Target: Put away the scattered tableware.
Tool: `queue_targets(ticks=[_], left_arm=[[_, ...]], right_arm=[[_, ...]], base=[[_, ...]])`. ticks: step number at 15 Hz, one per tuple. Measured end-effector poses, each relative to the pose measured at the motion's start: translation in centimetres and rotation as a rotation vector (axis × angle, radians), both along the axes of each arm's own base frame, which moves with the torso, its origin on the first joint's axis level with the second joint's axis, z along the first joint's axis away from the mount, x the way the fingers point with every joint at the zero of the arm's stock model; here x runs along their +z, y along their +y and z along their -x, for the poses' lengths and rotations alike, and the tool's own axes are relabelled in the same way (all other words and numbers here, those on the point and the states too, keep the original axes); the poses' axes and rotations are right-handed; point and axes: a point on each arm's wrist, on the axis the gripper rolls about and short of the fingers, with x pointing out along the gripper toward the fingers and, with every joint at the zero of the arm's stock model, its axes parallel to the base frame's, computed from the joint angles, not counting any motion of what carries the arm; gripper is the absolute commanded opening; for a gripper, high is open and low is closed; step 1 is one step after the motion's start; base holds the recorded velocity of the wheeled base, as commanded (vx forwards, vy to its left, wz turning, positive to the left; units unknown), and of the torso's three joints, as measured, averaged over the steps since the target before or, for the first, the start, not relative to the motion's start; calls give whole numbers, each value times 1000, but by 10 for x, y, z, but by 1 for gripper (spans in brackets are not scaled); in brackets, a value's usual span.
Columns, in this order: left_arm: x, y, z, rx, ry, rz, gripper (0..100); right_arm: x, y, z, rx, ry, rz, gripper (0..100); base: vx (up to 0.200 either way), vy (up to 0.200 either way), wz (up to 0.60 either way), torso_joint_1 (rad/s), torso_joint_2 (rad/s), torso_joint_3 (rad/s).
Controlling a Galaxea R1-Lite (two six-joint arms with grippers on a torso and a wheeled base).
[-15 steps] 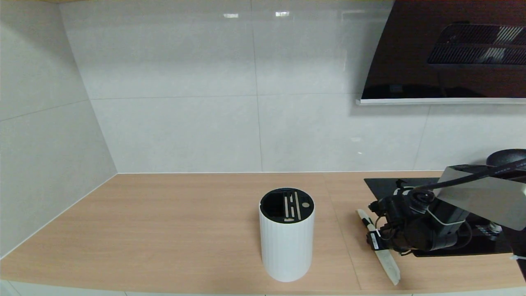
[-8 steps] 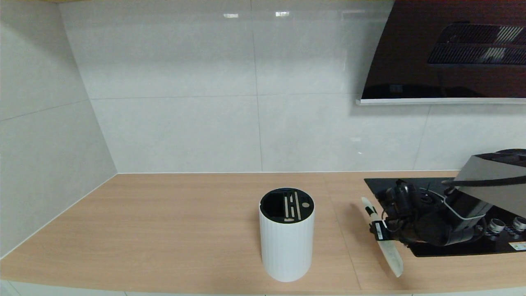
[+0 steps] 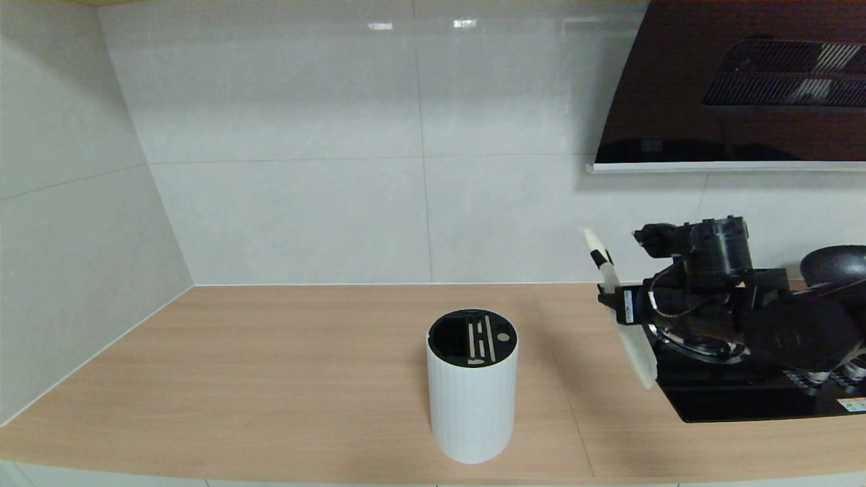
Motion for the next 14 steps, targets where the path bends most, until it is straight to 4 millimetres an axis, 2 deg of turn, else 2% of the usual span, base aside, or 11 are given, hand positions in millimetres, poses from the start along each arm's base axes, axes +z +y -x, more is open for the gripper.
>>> queue_targets(ticks=[2, 4, 6, 8, 10, 11, 14], left_arm=[[40, -3, -20, -115, 69, -2, 100], [72, -7, -56, -220, 163, 12, 100], [91, -17, -99, -342, 243, 78, 100], [104, -39, -142, -472, 271, 200, 100], [110, -67, -179, -587, 274, 349, 100], [107, -79, -192, -629, 291, 411, 100], [78, -108, -222, -673, 365, 493, 100]], right_arm=[[33, 21, 21, 78, -88, -42, 0], [54, 40, 43, 153, -139, -87, 0], [65, 52, 62, 211, -164, -122, 0], [71, 63, 75, 249, -165, -160, 0], [72, 78, 90, 278, -156, -194, 0], [72, 86, 97, 287, -156, -194, 0], [70, 106, 117, 346, -138, -212, 0]], base=[[0, 0, 0, 0, 0, 0], [0, 0, 0, 0, 0, 0], [0, 0, 0, 0, 0, 0], [0, 0, 0, 0, 0, 0], [0, 0, 0, 0, 0, 0], [0, 0, 0, 0, 0, 0], [0, 0, 0, 0, 0, 0]])
